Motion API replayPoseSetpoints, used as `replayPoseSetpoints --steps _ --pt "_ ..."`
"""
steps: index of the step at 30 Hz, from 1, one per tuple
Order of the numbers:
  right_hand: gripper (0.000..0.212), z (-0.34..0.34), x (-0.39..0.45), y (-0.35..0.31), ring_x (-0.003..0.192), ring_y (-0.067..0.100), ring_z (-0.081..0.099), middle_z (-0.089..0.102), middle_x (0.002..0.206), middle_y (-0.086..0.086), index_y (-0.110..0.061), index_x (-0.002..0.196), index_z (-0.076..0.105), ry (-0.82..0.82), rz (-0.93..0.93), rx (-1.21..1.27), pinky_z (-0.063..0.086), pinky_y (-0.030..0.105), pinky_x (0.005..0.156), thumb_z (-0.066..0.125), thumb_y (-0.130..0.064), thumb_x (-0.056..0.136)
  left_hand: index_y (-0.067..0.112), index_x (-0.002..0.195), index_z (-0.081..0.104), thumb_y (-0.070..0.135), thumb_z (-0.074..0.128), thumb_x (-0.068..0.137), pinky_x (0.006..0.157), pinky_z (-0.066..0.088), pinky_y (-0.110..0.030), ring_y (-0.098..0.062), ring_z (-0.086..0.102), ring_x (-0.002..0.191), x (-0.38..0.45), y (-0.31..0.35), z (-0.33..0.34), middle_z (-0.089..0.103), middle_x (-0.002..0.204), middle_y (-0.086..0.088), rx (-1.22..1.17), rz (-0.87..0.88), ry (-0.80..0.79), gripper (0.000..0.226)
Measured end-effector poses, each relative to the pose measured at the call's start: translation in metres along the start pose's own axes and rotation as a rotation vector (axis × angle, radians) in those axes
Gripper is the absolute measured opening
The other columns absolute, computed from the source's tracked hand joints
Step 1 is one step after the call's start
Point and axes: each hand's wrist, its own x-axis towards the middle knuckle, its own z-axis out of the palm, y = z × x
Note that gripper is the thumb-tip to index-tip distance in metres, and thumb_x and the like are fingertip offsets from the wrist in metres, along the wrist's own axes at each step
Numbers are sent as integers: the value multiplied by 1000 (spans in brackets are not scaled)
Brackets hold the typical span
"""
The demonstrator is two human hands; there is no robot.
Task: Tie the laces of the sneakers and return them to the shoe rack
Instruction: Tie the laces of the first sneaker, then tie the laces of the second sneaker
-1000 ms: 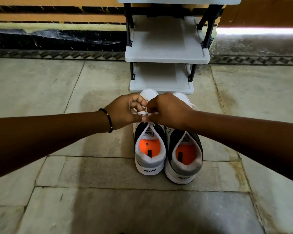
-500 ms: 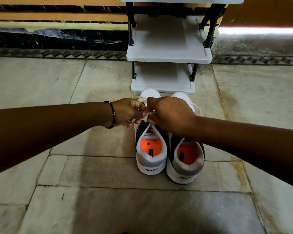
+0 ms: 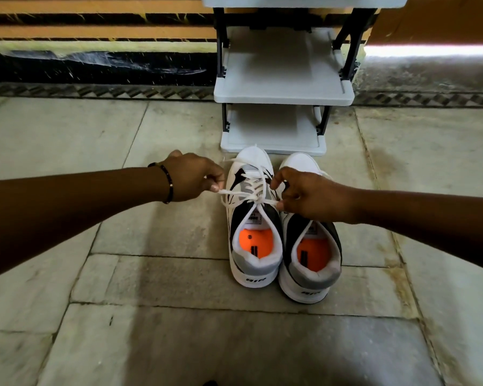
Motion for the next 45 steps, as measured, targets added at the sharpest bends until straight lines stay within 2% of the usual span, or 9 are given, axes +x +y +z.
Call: replayPoseSetpoints --steps 3,10,16,19,22,26,35,41,45 --pt "27 2 2 4 41 9 37 51 62 1 -17 111 47 -44 148 267 32 23 36 56 -9 87 32 85 58 28 48 90 86 16 -32 -8 53 86 1 -3 7 60 89 16 58 53 -40 13" --pt "31 -3 7 -1 38 14 35 47 56 6 -14 114 44 -83 225 235 28 19 32 58 -12 86 30 90 58 21 45 89 84 19 -31 -9 54 89 3 -5 2 57 94 12 224 146 -74 15" --pt "23 -75 -41 28 54 17 52 62 72 8 -12 105 59 -119 320 170 44 28 46 65 -17 83 24 112 52 30 59 80 90 39 -38 -23 52 110 -4 1 6 50 127 -2 227 284 162 33" --pt "14 -87 -50 44 62 20 55 65 80 10 -8 95 67 -113 405 102 48 29 51 63 -17 85 19 101 58 35 40 84 87 39 -39 -27 54 104 1 35 8 60 112 -5 115 322 287 30" --pt "22 -68 -42 46 62 20 56 66 79 9 -5 92 68 -144 440 126 47 27 51 63 -25 84 14 93 62 43 26 86 88 37 -40 -29 52 103 16 76 14 65 101 -7 286 433 158 47" --pt "28 -27 -35 47 61 20 58 63 75 8 -1 91 64 -32 377 187 46 26 48 64 -28 84 10 96 60 45 28 93 91 35 -41 -31 48 108 35 108 32 62 107 -12 381 282 -89 47" --pt "11 -24 -32 53 66 16 53 61 80 9 -3 90 65 97 279 363 41 25 50 64 -9 81 21 107 53 43 40 87 103 21 -49 -24 32 131 34 110 46 58 122 -1 103 57 -77 33" --pt "5 -14 -38 54 64 14 52 58 78 8 -8 82 63 92 215 335 40 24 47 59 -10 84 41 139 20 45 41 88 110 3 -54 -23 7 143 29 115 43 34 148 4 58 51 -158 56" --pt "5 -11 -40 55 66 16 52 54 81 11 -7 85 57 128 259 469 40 26 49 53 -4 85 35 126 43 47 47 83 113 16 -47 -25 19 139 33 132 47 39 144 4 -310 5 -109 45"
